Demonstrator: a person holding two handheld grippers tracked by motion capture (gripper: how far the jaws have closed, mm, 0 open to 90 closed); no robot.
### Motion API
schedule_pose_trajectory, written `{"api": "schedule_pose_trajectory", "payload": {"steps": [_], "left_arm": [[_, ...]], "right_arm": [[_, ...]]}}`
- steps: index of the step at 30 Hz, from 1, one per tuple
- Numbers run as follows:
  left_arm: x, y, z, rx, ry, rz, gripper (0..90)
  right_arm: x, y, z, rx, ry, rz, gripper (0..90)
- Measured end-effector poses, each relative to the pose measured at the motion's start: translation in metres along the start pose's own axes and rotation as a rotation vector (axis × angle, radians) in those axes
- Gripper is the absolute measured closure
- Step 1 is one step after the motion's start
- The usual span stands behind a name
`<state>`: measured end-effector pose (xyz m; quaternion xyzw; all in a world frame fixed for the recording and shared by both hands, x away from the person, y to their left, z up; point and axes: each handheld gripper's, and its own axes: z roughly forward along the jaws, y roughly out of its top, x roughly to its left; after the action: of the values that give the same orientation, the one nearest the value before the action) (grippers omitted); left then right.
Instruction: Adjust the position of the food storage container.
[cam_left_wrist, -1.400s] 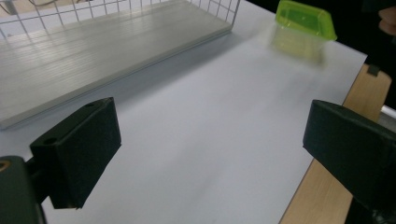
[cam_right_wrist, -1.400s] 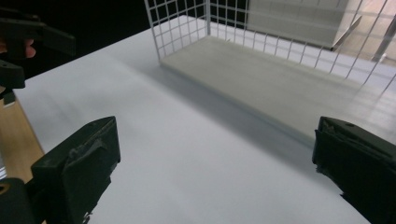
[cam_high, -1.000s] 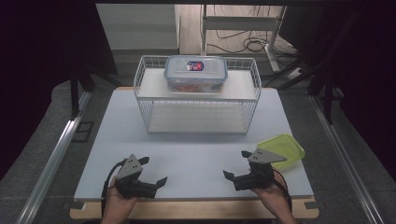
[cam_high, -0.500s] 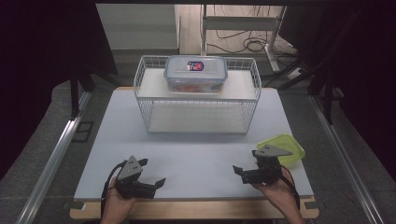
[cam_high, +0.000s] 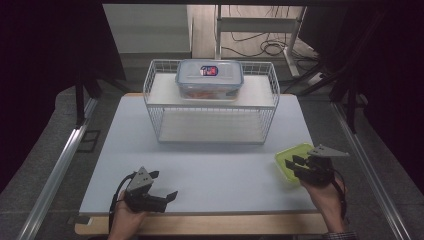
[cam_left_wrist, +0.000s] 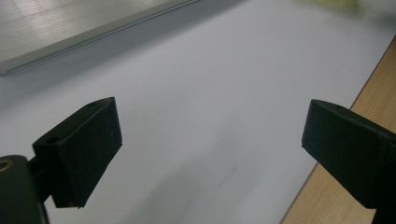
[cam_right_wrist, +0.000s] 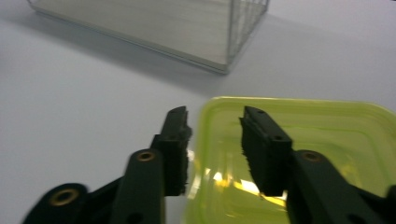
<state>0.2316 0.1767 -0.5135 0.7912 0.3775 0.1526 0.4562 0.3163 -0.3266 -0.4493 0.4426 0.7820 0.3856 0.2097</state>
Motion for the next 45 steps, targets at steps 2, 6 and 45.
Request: {"api": "schedule_pose_trajectory", "payload": {"steps": [2,6,45], "left_arm": [[0.000,0.000,0.001,0.004,-0.001,0.003,4.9],[0.000,0.000,0.001,0.005,-0.005,0.001,5.0],[0.002,-0.001,0.004,0.007,-0.024,-0.020,5.3]], "right_arm": [[-0.009,-0.001,-0.002,0.008,-0.029,0.004,75.9],[-0.028,-0.005,-0.005,0.011,-0.070,0.029,86.0],[-0.089,-0.032,0.009,0.105,-0.231,0.111,89.2]]}}
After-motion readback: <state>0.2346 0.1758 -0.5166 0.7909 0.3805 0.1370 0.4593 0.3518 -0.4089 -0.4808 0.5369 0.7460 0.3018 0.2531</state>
